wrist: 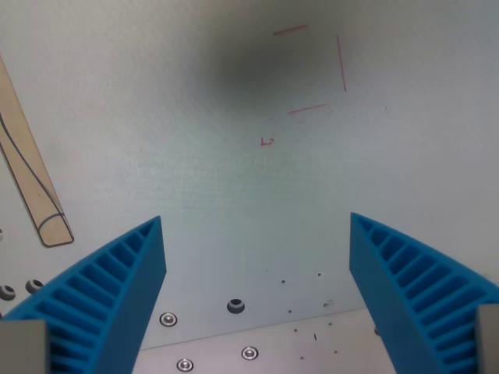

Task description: Rotate around gripper positive x

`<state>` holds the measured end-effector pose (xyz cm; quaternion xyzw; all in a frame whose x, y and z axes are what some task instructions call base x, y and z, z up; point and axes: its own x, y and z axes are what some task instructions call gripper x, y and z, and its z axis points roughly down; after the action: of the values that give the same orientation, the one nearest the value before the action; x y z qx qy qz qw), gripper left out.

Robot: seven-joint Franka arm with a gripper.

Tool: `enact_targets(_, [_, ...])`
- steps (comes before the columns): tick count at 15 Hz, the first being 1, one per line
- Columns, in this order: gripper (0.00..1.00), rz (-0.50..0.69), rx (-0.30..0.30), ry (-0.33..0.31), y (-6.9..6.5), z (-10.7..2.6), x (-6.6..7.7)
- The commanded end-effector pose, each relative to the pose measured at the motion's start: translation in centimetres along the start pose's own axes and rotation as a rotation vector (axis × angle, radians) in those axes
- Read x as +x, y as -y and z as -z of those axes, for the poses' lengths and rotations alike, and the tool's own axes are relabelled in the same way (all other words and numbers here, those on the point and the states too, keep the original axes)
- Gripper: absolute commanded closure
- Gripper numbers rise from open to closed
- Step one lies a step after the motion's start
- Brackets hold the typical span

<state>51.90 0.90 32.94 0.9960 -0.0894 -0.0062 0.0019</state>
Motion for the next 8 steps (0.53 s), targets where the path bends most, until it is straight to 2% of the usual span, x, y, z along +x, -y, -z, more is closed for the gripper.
enact_targets(1, [0.00,0.000,0.012,-0.003,-0.01,0.14,-0.01])
enact_targets(8, [0.00,0.000,0.094,-0.003,-0.01,0.14,-0.01])
